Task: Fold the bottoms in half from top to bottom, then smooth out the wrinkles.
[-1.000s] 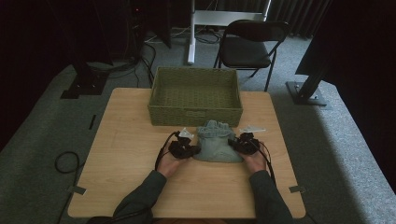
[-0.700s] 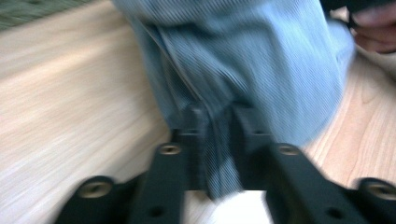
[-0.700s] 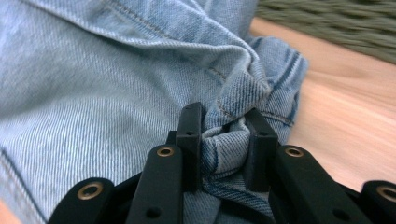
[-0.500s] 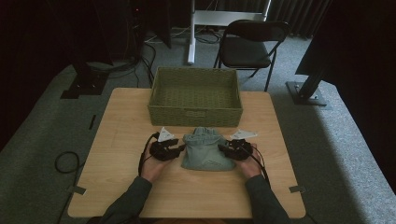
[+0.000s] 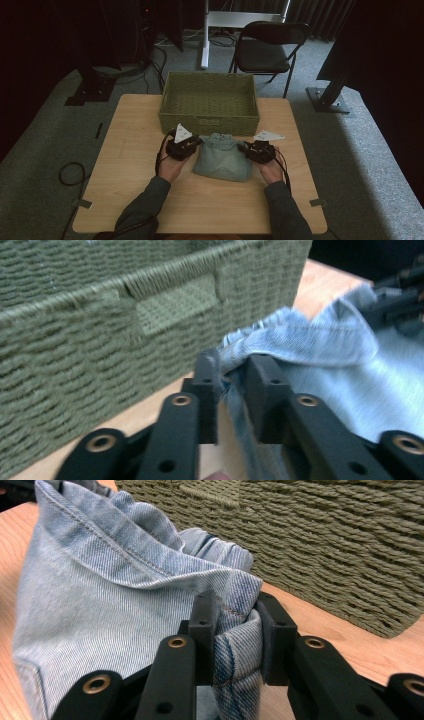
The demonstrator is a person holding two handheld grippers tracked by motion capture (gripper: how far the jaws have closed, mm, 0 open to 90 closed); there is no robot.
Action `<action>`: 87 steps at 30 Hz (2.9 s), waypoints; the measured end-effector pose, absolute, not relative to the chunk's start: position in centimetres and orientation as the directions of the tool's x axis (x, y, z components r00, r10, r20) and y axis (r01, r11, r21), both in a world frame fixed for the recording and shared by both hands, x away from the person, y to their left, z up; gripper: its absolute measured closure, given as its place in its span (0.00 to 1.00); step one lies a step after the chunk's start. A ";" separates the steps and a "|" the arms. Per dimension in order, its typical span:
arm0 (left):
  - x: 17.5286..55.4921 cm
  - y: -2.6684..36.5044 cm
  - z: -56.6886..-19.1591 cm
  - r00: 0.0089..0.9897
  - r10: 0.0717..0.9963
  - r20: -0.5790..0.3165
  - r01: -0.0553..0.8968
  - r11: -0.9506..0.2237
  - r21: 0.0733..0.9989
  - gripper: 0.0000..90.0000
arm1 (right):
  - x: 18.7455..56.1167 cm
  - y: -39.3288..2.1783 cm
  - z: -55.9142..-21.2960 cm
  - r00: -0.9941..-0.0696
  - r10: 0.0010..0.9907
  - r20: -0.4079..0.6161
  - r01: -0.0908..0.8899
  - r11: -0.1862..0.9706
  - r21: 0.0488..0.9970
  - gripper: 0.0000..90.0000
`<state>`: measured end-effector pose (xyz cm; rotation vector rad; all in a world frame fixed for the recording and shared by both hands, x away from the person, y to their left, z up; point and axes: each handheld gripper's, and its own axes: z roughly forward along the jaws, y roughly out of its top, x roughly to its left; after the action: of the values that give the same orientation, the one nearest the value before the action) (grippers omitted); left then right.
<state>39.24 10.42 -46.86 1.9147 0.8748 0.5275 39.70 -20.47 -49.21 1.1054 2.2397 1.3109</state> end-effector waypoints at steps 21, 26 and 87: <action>39.6 12.2 -46.4 0.699 0.714 0.035 0.342 -0.377 0.861 0.79 | 40.6 -22.5 -48.9 -0.578 0.786 0.218 0.516 0.145 0.844 0.85; 39.3 10.6 -47.2 0.732 0.673 0.103 0.300 -0.455 0.838 0.64 | 40.6 -22.4 -48.9 -0.597 0.771 0.220 0.506 0.150 0.849 0.84; 45.7 7.0 -50.0 0.556 0.831 0.001 0.552 -0.370 0.747 0.92 | 43.9 -21.4 -51.3 -0.457 0.878 0.144 0.594 0.181 0.784 0.84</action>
<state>45.67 7.04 -50.02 2.0740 1.1078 0.4988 43.94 -21.42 -51.27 1.3942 2.1235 1.1633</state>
